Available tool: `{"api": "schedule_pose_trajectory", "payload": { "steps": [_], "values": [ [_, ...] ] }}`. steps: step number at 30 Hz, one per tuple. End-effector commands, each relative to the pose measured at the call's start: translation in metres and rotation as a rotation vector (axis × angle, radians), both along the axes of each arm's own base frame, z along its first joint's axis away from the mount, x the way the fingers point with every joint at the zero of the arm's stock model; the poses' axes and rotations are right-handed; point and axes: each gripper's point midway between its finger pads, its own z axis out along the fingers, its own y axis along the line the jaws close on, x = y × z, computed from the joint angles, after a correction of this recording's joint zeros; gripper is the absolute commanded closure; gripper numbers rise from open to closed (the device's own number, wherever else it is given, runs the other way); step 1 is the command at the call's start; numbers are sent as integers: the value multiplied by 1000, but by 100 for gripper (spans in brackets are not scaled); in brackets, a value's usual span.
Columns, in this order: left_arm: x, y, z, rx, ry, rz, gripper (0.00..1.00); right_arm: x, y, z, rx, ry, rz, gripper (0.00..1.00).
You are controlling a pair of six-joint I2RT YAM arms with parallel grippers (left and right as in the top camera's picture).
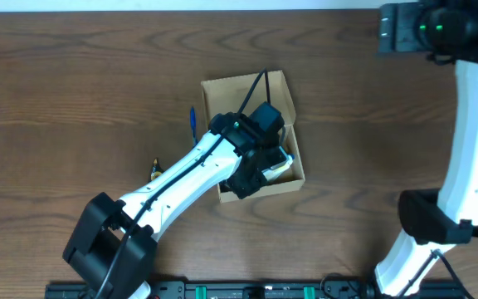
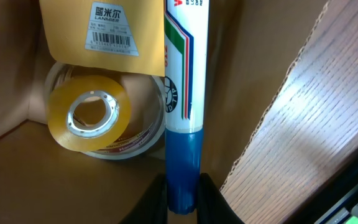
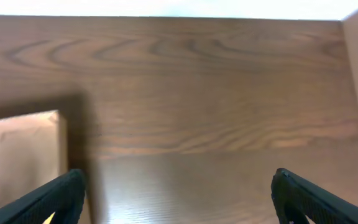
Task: Pack container
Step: 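Open the left gripper and lift it out of the box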
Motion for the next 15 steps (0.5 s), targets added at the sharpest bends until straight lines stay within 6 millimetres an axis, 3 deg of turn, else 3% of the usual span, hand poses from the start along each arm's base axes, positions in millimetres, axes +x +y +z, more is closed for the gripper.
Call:
{"api": "schedule_pose_trajectory", "payload": {
  "steps": [1, 4, 6, 8, 10, 15],
  "values": [
    [-1, -2, 6, -17, 4, -26, 86, -2, -18, 4, 20, -13, -49, 7],
    [-4, 0, 6, -13, 18, -46, 85, -4, -38, 4, 28, -14, -95, 7],
    [-5, 0, 6, -13, 20, -45, 79, -5, -48, 3, 41, -15, -117, 6],
    [-4, -1, 6, -14, 17, -44, 55, -7, -56, 3, 72, -15, -129, 6],
    [-1, -2, 6, -20, 6, -33, 39, -7, -59, 2, 103, -16, -128, 7],
    [32, 5, 13, 48, -147, 118, 37, -6, -52, 1, 138, -18, -103, 7]
  ]
}}
